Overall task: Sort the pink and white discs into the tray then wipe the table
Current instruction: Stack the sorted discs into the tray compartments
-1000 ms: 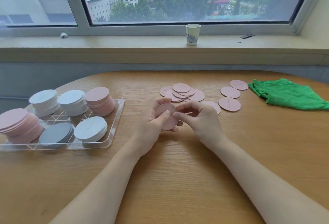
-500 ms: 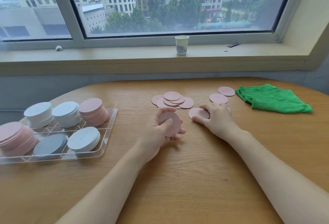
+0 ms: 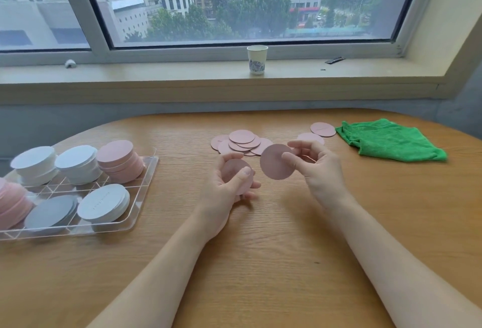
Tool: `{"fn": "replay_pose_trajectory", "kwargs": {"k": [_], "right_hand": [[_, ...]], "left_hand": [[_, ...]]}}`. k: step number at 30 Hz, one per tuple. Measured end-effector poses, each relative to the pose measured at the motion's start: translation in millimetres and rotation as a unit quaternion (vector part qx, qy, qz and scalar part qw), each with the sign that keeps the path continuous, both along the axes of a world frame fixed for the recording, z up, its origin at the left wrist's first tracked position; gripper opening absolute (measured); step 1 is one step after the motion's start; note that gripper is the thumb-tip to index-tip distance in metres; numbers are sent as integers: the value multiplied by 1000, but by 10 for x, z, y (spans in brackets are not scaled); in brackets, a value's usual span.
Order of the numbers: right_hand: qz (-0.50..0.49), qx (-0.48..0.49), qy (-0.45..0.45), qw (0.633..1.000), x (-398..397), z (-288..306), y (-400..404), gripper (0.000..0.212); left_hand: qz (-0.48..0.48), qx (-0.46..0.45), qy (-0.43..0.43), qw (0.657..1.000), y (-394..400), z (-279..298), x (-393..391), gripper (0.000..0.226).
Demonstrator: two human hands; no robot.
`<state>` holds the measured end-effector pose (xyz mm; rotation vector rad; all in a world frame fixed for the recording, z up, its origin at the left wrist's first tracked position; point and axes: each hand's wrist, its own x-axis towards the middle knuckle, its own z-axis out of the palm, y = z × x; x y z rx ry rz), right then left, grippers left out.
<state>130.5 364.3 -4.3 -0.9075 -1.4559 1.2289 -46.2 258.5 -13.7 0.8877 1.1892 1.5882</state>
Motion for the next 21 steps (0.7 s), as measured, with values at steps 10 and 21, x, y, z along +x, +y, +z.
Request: {"fn": "replay_pose_trajectory", "kwargs": {"k": [10,21], "right_hand": [[57,43,-121,990,-294,-38,-335,28],[-152,85,-511,842,268,-181,452,70]], "left_hand": [[-72,22,-12,997,-27,-18,-5,26],[-116,-9,-42,992,-48,4,32,31]]}}
